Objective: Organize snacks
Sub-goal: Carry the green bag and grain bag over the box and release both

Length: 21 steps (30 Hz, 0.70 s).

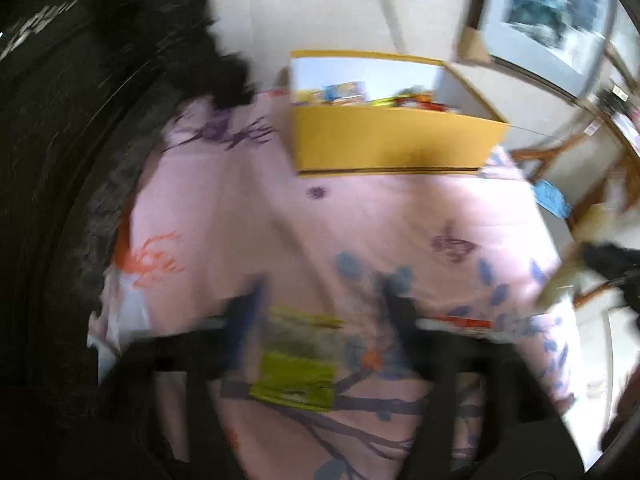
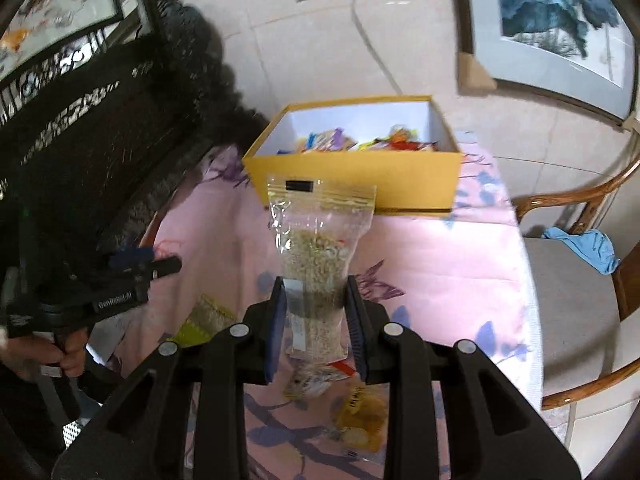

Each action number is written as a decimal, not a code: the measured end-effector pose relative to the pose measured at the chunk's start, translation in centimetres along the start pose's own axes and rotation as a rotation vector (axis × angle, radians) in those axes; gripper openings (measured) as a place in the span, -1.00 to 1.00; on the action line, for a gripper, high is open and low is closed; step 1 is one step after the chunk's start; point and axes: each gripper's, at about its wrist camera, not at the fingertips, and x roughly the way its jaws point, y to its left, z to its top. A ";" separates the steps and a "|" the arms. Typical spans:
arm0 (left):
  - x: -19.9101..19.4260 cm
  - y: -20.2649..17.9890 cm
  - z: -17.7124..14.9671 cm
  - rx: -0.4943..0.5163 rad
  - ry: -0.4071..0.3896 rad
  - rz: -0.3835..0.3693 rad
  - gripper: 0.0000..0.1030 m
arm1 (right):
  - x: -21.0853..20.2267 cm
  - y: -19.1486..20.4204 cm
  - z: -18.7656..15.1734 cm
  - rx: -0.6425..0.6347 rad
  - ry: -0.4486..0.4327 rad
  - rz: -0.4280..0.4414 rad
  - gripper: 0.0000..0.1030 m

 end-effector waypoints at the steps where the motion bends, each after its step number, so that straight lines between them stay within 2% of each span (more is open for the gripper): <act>1: 0.8 1.2 -0.5 -0.037 0.019 0.054 0.89 | -0.2 -0.2 0.1 0.008 -0.006 -0.004 -0.44; 3: 2.7 2.8 -1.5 -0.093 0.100 0.085 0.89 | -1.1 -1.1 0.2 0.020 -0.027 -0.023 -0.44; 5: 4.7 3.5 -2.9 -0.137 0.183 0.061 0.89 | -1.5 -1.9 0.5 0.035 -0.036 -0.019 -0.44; 6: 5.6 3.3 -3.5 -0.134 0.201 0.042 0.89 | -1.5 -2.2 0.7 0.045 -0.037 -0.012 -0.44; 8: 7.5 1.5 -4.7 -0.034 0.187 0.054 0.89 | -1.6 -2.7 1.0 0.052 -0.038 -0.004 -0.44; 10: 9.6 -0.5 -5.9 0.114 0.173 0.110 0.82 | -1.6 -2.8 1.3 0.047 -0.041 -0.010 -0.44; 11: 11.4 -1.3 -6.6 0.173 0.215 0.145 0.79 | -1.5 -2.9 1.5 0.040 -0.040 -0.013 -0.44; 12: 11.0 -1.1 -6.5 0.136 0.166 0.130 0.34 | -1.6 -2.9 1.6 0.037 -0.040 -0.014 -0.44; 13: 11.0 -1.1 -6.0 0.109 0.195 0.087 0.25 | -1.6 -2.9 1.7 0.034 -0.040 -0.016 -0.44; 16: 10.6 -2.2 -5.5 0.168 0.229 0.031 0.19 | -2.0 -2.8 2.0 0.025 -0.042 -0.017 -0.44; 20: 8.9 -2.5 -4.2 0.140 0.206 0.108 0.19 | -2.8 -2.6 2.7 0.010 -0.071 -0.015 -0.44; 21: 8.1 -2.7 -3.6 0.129 0.182 0.096 0.19 | -3.0 -2.6 3.0 0.008 -0.079 -0.017 -0.44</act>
